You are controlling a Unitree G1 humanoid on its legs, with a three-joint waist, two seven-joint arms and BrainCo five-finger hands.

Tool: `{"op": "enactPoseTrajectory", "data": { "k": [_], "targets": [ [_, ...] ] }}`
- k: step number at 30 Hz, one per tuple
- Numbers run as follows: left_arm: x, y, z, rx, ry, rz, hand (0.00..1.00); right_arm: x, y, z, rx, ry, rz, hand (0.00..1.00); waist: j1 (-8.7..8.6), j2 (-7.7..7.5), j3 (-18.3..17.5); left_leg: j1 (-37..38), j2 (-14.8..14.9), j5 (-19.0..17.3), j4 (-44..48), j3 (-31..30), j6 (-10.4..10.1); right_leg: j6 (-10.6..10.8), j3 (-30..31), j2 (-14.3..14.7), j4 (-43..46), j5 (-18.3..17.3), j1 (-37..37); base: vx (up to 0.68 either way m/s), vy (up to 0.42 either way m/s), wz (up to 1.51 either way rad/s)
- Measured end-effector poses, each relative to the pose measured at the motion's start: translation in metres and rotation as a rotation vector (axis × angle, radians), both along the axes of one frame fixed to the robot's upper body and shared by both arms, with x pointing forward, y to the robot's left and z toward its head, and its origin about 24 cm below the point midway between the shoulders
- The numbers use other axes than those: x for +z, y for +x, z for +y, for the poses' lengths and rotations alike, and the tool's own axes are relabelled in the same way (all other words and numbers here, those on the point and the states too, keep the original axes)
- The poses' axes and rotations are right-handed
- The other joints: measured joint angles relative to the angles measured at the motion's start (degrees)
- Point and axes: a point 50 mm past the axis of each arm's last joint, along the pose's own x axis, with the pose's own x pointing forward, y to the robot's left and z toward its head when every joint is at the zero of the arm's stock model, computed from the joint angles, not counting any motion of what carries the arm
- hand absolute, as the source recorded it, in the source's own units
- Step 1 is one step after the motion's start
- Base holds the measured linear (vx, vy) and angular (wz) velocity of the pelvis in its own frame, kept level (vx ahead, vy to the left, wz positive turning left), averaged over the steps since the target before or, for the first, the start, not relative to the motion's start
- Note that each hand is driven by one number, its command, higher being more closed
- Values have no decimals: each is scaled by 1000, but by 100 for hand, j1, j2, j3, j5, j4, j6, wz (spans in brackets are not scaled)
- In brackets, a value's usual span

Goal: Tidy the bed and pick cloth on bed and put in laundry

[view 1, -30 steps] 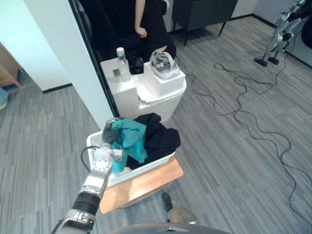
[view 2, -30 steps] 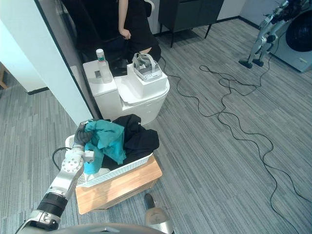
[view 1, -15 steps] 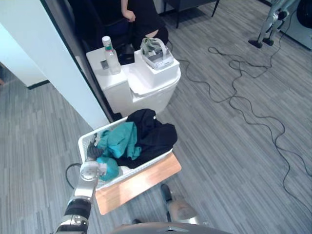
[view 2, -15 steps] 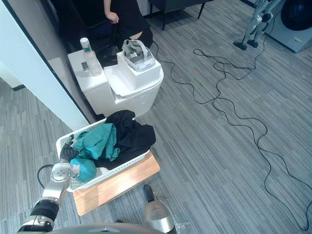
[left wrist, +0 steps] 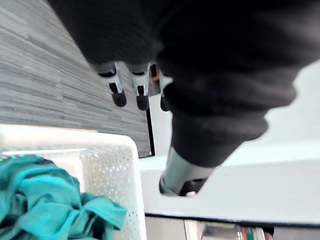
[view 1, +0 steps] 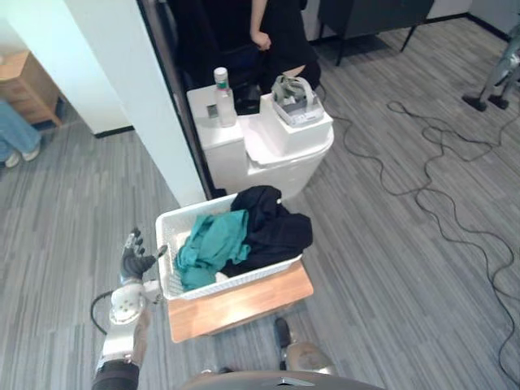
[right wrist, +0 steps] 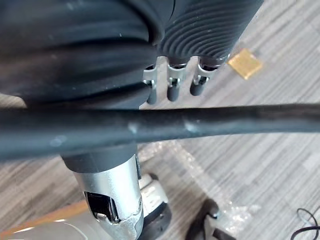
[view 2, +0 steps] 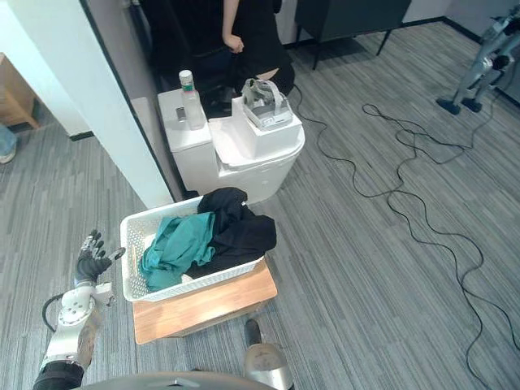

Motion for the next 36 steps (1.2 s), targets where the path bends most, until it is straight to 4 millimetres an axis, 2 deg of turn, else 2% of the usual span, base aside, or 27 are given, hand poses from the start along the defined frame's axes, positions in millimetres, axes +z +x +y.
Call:
{"op": "enactPoseTrajectory", "data": {
  "k": [3,6,8,10,13,15,19,25,26,27,28,29,31,32,34,36],
  "targets": [
    [-17,-27,8,105,-90,46,0,0,-6,4,10,6,23,0,106,-109,-130,18,10,0,11,-83,0,1,-144,-18,0,0,73,-16,-3,16],
    [-50,-65,11,252,-210,171,0,-1,-14,8,23,18,54,0,231,-205,-291,44,13,-11,18,-100,4,1,-217,-31,-1,0,117,-18,6,9],
    [-79,-101,11,374,-283,317,0,-1,-18,10,22,17,70,0,311,-265,-373,45,17,-15,26,-89,2,2,-256,-35,-1,-1,123,-21,-1,0],
    [-105,-143,2,480,-364,486,0,-1,-21,12,19,16,80,0,403,-288,-414,45,19,-18,34,-68,-4,-8,-269,-36,0,-28,123,-42,-8,-4],
    [-126,-191,-17,542,-437,689,0,-1,-22,11,35,14,83,0,442,-288,-432,42,64,-41,86,0,-39,-15,-277,-30,0,-66,138,-52,-24,0],
    [-131,-206,-28,545,-483,757,0,-1,-21,11,72,12,87,0,502,-282,-437,49,115,-67,121,89,-80,-31,-288,-20,-1,-84,161,-47,-28,6],
    [-134,-216,-36,528,-492,822,0,0,-21,5,156,-4,99,0,631,-258,-451,87,166,-45,118,263,-110,-40,-283,-6,-9,-121,182,-46,-24,2],
    [-135,-209,-37,432,-424,865,0,7,0,-14,525,-142,101,0,665,-207,-485,83,168,-14,100,276,-70,-59,-261,15,-37,-137,159,-14,-8,-2],
    [-135,-207,-37,398,-404,878,0,10,11,-22,565,-183,75,0,680,-179,-503,79,164,-11,90,270,-72,-58,-246,20,-38,-131,136,-3,-13,-12],
    [-136,-206,-36,373,-390,892,0,13,31,-23,573,-213,11,0,676,-171,-514,69,156,-3,81,280,-81,-51,-225,28,-38,-105,101,-20,-14,-19],
    [-136,-201,-35,334,-371,900,0,19,67,-24,595,-254,-98,0,664,-173,-514,51,153,3,77,305,-84,-60,-175,37,-39,-66,60,-28,-6,-17],
    [-136,-196,-35,314,-362,899,0,22,81,-23,611,-272,-143,0,670,-173,-514,48,151,5,77,306,-85,-62,-150,40,-39,-55,54,-35,-4,-10],
    [-136,-178,-34,233,-326,884,0,41,141,-11,705,-336,-338,0,713,-172,-524,52,141,8,76,262,-82,-66,-150,41,-41,-47,62,-39,-5,2],
    [-136,-176,-34,226,-323,881,0,42,146,-8,714,-336,-358,0,715,-176,-522,51,139,9,76,245,-80,-67,-152,40,-41,-47,66,-36,-6,14],
    [-135,-164,-35,172,-298,864,0,52,175,11,771,-335,-457,0,716,-203,-504,30,107,38,42,135,-54,-67,-226,9,-43,-47,71,-28,-2,19],
    [-134,-160,-34,147,-280,864,0,52,178,16,789,-328,-464,0,699,-213,-497,3,71,57,14,88,-35,-67,-254,-18,-43,-47,54,-24,12,13]
  ]
}}
